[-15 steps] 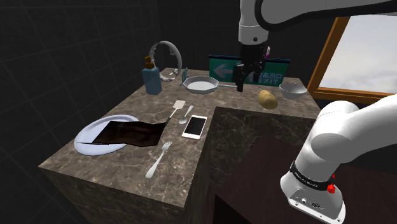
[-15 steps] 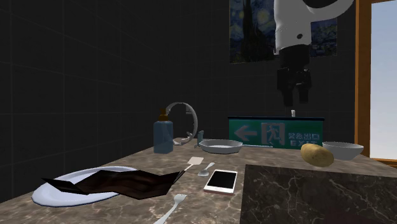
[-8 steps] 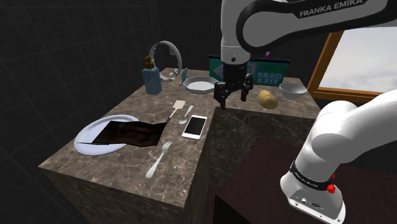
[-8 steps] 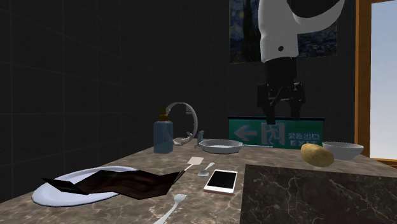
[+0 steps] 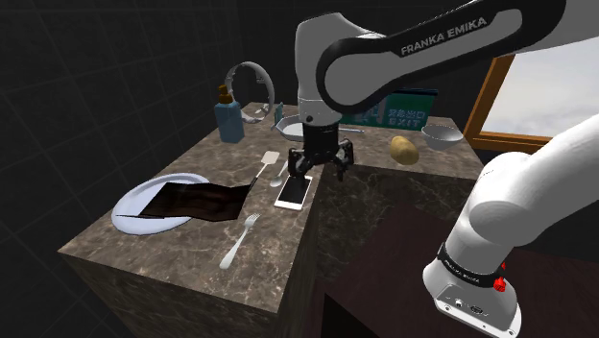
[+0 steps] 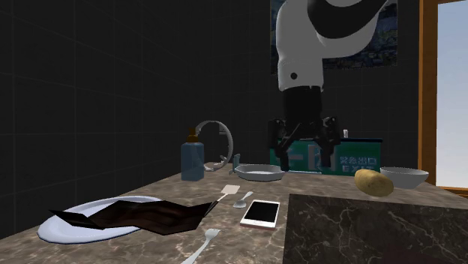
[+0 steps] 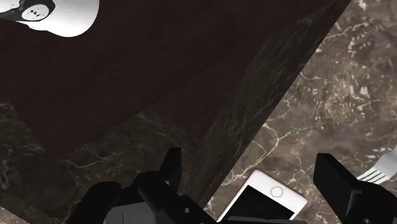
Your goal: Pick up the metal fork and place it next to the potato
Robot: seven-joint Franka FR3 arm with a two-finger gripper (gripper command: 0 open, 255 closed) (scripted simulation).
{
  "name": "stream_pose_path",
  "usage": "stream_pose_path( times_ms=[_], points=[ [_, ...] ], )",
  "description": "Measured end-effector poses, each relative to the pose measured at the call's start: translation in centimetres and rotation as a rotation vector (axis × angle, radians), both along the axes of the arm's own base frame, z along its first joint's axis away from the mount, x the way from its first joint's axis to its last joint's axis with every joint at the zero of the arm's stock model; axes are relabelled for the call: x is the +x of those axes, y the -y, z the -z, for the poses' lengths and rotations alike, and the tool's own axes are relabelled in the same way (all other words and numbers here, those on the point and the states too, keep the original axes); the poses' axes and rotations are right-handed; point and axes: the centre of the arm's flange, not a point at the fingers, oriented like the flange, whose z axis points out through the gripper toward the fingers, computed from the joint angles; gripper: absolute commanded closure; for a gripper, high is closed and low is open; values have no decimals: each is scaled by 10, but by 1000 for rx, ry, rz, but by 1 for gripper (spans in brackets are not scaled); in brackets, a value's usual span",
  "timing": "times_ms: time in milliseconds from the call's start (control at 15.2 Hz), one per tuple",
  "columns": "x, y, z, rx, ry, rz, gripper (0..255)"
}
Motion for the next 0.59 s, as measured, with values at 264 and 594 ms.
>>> stream_pose_path(
  times_ms=[264,594],
  points=[
    [25,-41,24,22,-5,107,0],
    [57,-86,53,50,-12,241,0]
  ],
)
